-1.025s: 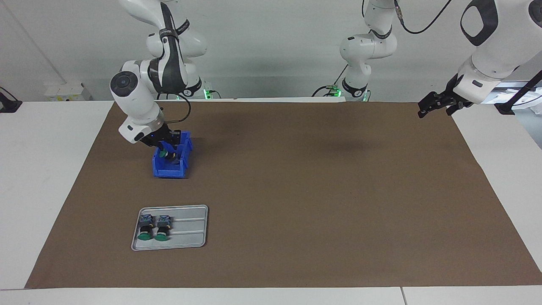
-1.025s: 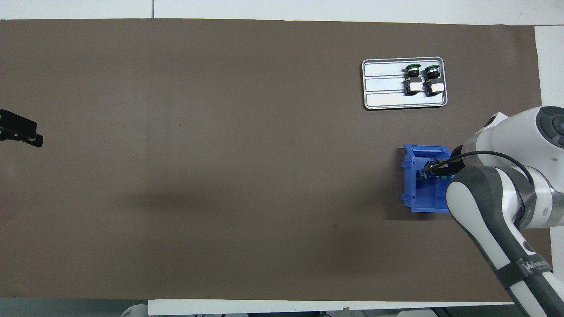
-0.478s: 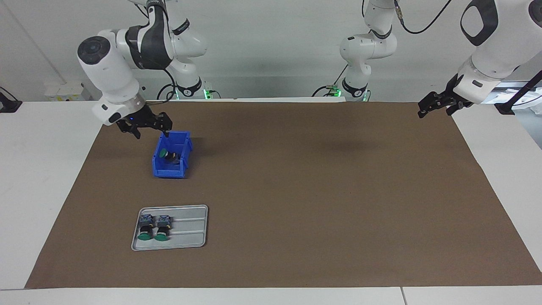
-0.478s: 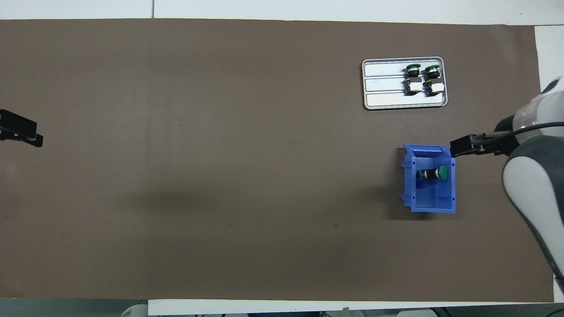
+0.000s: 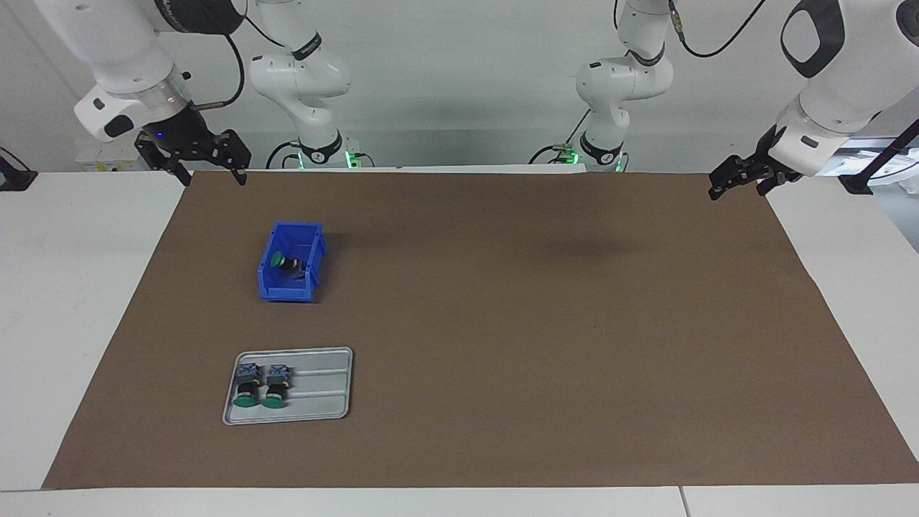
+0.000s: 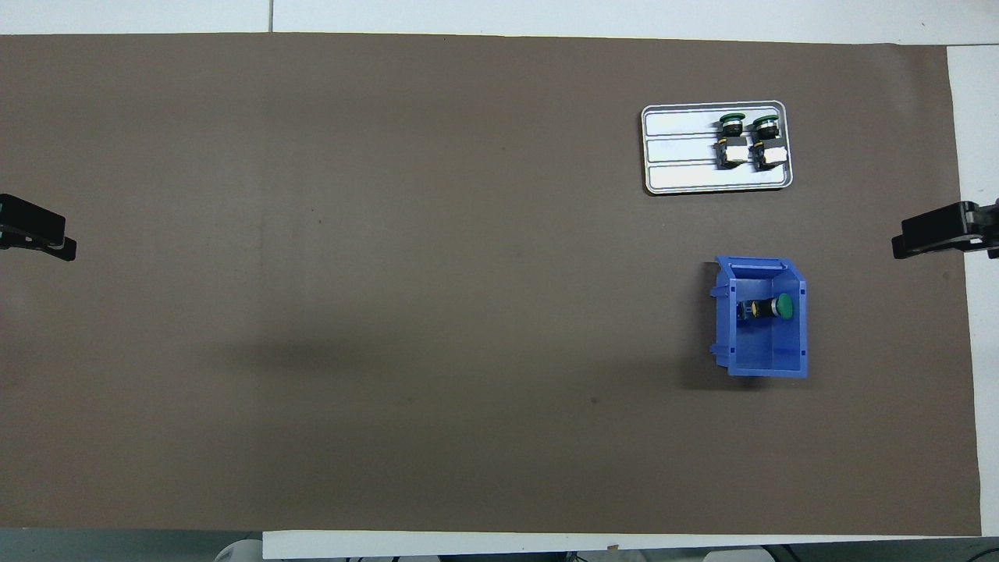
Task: Place and press button with both arms
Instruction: 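Open the right gripper and retract it from the blue bin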
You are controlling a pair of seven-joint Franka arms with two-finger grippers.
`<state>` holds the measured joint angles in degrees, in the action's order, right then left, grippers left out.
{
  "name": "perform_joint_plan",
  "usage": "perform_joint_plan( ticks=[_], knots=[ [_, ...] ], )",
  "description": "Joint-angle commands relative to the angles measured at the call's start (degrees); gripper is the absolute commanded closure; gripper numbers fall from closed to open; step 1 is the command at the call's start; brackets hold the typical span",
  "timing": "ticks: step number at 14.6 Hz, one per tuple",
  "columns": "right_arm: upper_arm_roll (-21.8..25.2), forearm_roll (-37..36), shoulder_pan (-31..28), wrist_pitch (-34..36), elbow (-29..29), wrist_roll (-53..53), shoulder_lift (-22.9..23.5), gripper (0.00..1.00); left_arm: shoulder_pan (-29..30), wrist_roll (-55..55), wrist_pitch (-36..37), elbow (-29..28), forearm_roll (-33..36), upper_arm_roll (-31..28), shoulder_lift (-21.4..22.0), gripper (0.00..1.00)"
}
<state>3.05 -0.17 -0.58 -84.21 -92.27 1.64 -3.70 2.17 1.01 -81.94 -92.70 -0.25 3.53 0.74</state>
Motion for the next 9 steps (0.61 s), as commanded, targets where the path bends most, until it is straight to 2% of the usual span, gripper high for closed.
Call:
perform_joint_plan(
  ticks=[1,4,9],
  knots=[
    [-0.5,-1.6,-1.4,1.2,2.8,0.3,3.0,0.00,0.4,-0.4,-0.9,-1.3,1.0,0.3,1.1,0.00],
    [-0.7,-2.2,-0.9,1.6,3.2,0.3,4.7,0.00,0.4,-0.4,-0.9,-1.3,1.0,0.3,1.1,0.00],
    [-0.9,-2.3,-0.9,1.9,4.0,0.3,4.7,0.00,0.4,-0.4,-1.0,-1.3,1.0,0.3,1.1,0.00]
  ],
)
